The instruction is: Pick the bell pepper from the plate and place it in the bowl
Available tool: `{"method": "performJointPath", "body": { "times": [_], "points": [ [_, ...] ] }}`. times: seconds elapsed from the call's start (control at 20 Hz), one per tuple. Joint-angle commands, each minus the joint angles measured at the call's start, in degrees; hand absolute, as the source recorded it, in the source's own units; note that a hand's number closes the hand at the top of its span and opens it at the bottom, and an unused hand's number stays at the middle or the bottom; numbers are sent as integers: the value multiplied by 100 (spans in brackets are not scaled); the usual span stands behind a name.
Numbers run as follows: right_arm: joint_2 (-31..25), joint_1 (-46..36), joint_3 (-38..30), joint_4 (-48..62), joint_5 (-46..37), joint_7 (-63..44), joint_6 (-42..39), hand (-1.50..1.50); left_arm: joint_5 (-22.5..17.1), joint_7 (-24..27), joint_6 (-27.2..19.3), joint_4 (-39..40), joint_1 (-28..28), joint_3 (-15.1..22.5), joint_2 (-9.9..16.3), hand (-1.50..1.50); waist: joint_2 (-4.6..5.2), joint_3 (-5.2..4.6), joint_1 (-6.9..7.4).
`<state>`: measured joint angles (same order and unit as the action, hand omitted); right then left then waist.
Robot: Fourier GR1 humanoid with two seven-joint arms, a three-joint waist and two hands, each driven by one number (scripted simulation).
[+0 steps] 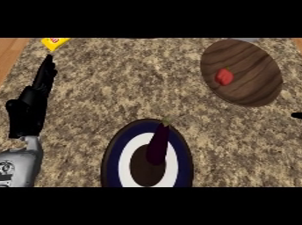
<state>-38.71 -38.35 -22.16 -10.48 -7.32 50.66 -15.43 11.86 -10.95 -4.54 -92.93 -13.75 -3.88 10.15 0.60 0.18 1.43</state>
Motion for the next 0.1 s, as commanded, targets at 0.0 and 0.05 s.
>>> {"method": "performJointPath", "body": {
  "times": [0.0,0.05],
  "points": [
    [52,180,9,-33,25,381,-336,-150,111,55,-39,-13,66,101,-82,0,-9,-2,-18],
    [-89,151,57,-97,-16,333,-432,-150,60,286,-64,286,38,-61,-38,0,-7,-4,-31]
  ]
}}
